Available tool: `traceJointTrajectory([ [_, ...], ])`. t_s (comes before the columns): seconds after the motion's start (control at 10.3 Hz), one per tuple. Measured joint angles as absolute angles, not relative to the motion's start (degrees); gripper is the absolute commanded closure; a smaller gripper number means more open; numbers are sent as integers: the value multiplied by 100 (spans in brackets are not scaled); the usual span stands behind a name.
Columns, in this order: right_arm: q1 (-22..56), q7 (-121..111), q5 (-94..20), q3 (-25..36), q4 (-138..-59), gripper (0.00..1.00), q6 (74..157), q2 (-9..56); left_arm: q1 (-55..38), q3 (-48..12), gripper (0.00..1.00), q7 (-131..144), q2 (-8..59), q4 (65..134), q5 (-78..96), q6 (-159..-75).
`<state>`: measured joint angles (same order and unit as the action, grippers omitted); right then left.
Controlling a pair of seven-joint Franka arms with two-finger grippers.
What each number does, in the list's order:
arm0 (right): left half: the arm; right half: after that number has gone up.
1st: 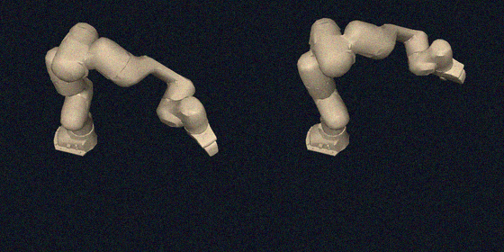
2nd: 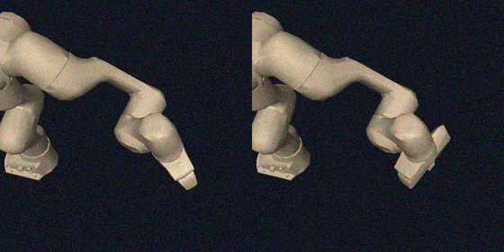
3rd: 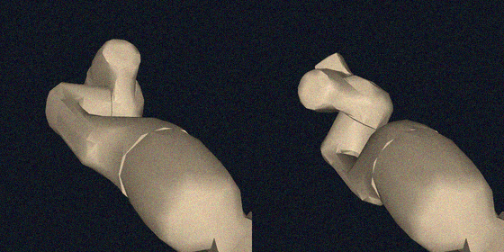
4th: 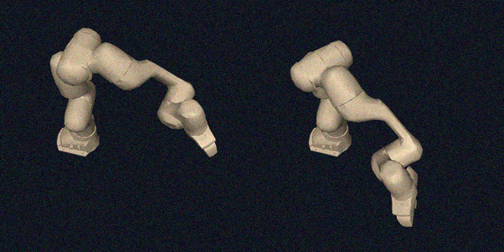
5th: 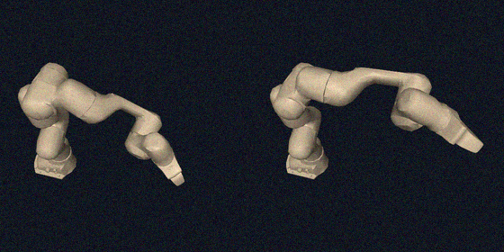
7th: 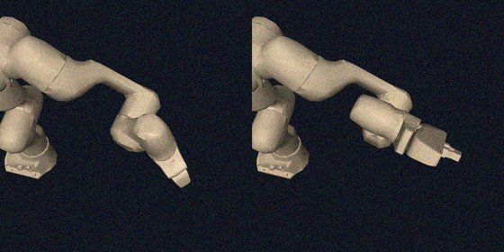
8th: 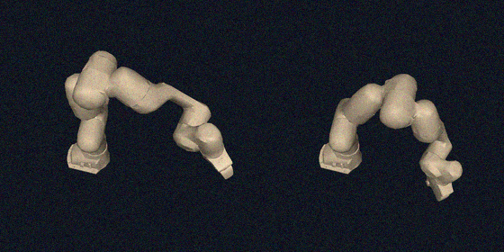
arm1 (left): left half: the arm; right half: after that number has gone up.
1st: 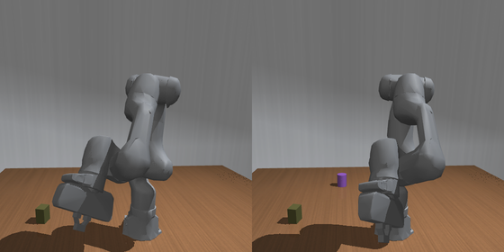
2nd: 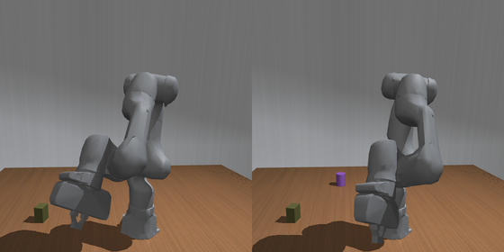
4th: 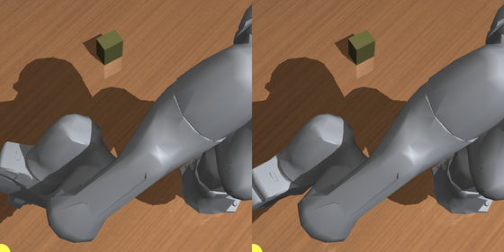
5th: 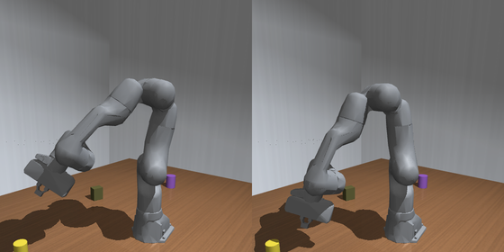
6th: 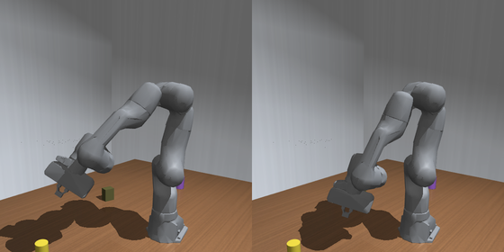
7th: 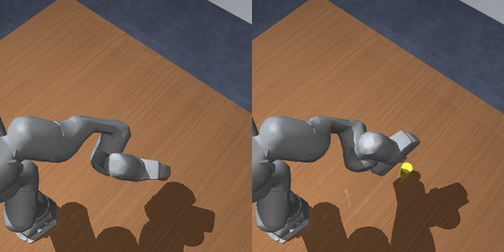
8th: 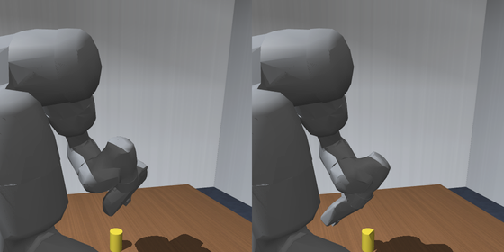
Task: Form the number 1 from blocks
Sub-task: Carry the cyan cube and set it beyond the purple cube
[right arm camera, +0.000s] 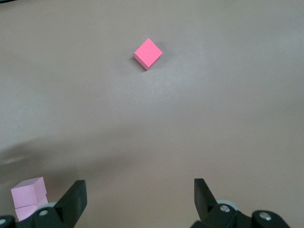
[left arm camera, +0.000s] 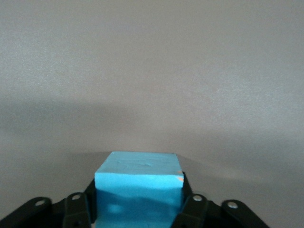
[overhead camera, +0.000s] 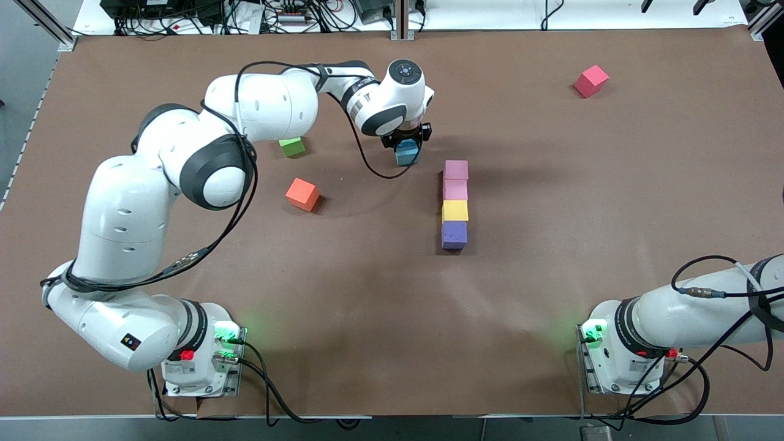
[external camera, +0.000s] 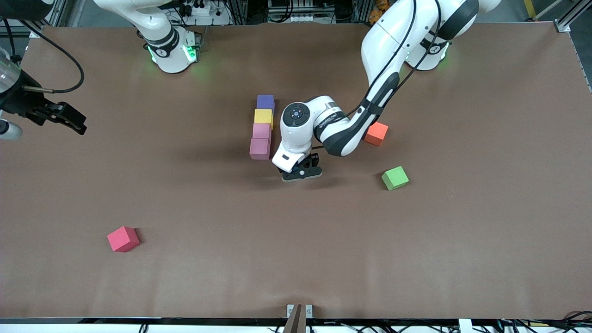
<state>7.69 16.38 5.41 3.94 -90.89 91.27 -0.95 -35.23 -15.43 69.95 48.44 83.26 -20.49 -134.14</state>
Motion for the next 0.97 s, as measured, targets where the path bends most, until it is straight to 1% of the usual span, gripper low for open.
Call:
traceJointTrajectory([
  [0.29,702,1636,541,324,-9084,0,9124,-94,-3551,-1553,100,7114,4841,8295,-2049,-13397],
  [0.39,665,1635,541,320,-9083,0,9118,-93,-3572,-1573,100,7118,4814,8265,-2049,-13271],
  [0.68,331,1101,178,266,-9089,0,9086,-52,-3600,-1929,100,7208,4501,8192,-2049,-12228],
  [0.97,57,570,42,267,-9096,0,9101,29,-3629,-2515,100,7769,4123,8283,-2049,-11690],
])
